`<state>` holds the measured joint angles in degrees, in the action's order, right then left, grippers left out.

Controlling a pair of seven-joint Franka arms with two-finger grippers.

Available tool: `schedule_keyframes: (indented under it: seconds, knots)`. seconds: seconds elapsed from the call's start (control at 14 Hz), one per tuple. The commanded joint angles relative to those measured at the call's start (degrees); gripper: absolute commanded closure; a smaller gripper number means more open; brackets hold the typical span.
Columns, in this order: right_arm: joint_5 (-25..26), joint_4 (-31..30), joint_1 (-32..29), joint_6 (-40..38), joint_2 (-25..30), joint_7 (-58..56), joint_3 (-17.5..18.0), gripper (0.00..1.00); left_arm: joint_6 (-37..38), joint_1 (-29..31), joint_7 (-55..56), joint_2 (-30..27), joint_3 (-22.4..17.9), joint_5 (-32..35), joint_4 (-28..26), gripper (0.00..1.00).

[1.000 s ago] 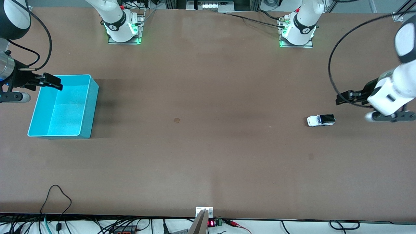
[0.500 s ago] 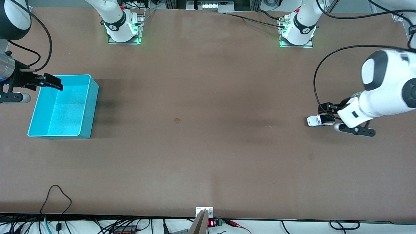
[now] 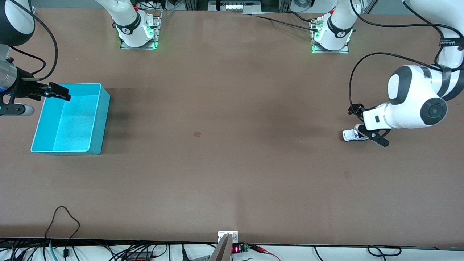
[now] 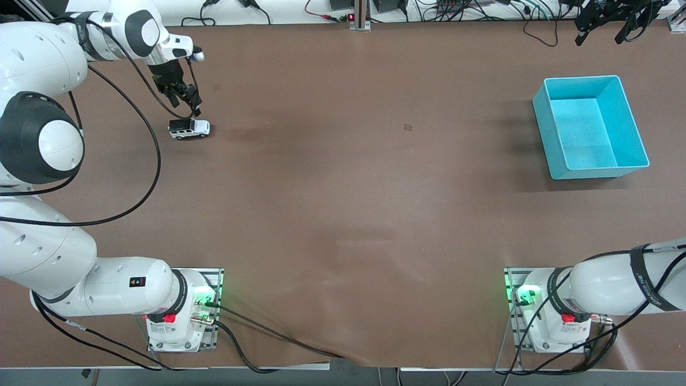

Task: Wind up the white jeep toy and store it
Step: 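Lower the left gripper down over the white toy jeep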

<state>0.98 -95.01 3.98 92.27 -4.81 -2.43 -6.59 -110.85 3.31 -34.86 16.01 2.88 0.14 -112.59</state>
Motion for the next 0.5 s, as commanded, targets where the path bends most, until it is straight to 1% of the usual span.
schedule_keyframes:
  seconds: [0.0, 0.21, 0.43]
  knots:
    - [-1.77, 0.36, -0.37, -0.51, -0.20, 0.67, -0.09, 0.00, -5.32, 0.73, -9.23, -2.21, 0.63, 7.38, -2.81, 0.00]
    - [-1.86, 0.36, -0.37, -0.77, -0.28, 0.41, -0.35, 0.00, -11.38, 1.08, -18.11, -1.51, 1.07, 11.10, -4.82, 0.00]
    - [-2.12, 0.44, -0.46, -0.25, -0.46, 0.58, -0.35, 0.00, -18.59, 3.36, -30.83, 1.12, 1.42, 11.55, -6.76, 0.00]
